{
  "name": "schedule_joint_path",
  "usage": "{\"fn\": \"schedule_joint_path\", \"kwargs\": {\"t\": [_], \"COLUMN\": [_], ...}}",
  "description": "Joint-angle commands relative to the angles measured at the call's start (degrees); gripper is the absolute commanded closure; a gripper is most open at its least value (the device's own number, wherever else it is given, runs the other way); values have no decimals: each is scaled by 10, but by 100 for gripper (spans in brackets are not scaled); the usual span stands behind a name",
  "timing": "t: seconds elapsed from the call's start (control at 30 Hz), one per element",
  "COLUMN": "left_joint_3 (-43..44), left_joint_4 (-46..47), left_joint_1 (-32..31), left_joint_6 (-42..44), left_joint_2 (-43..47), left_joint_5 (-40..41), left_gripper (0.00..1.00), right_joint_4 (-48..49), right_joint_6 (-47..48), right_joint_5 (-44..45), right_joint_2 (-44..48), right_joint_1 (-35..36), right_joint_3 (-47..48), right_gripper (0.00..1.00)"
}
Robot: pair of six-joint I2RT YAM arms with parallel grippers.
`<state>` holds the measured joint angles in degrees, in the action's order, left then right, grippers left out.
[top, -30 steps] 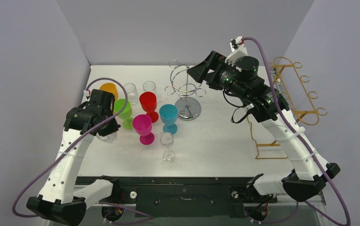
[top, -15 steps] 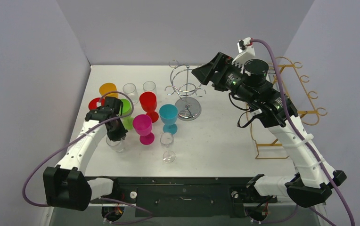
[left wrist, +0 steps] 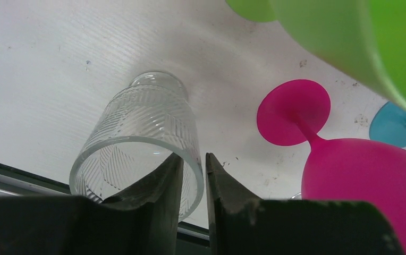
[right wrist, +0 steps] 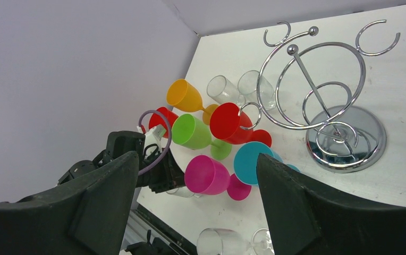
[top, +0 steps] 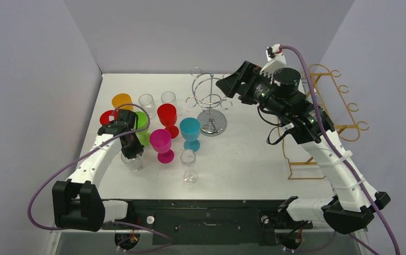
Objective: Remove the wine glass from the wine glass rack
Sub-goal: Place the wine glass at the center of the board, then reset both arms
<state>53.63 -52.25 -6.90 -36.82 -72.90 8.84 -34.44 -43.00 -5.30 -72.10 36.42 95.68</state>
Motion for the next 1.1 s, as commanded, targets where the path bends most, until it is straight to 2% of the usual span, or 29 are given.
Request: {"fn": "schedule_joint_path", "kwargs": {"t": [0.0,0.13,0.43,0.67,0.87,0.93,1.07], "left_joint_3": [16,41,109,223,347,380,415], "left_joint_4": [19,-6,-68,-97,-87,-75,-25], "left_joint_1": [5,5,5,-8,-116,-143,-181], "left_joint_6": [11,24,46,65,62,63,69], "left_joint_2": [8,27,90,131,119,106,85], "left_joint_5": [11,26,41,6,30,31,11], "left_gripper": [77,61,40,24,10,1,4], "right_joint_4": [10,10,8,14,7,4,3], "right_joint_6": [8,7,6,2,2,1,-1], "right_joint_5": [7,5,0,7,38,49,85], "right_joint_2": [14,14,8,5,5,9,23], "right_joint_1": [1,1,1,1,1,1,1], "right_joint_3": [0,0,5,4,16,18,15], "right_gripper": [23,23,23,23,20,19,18]}}
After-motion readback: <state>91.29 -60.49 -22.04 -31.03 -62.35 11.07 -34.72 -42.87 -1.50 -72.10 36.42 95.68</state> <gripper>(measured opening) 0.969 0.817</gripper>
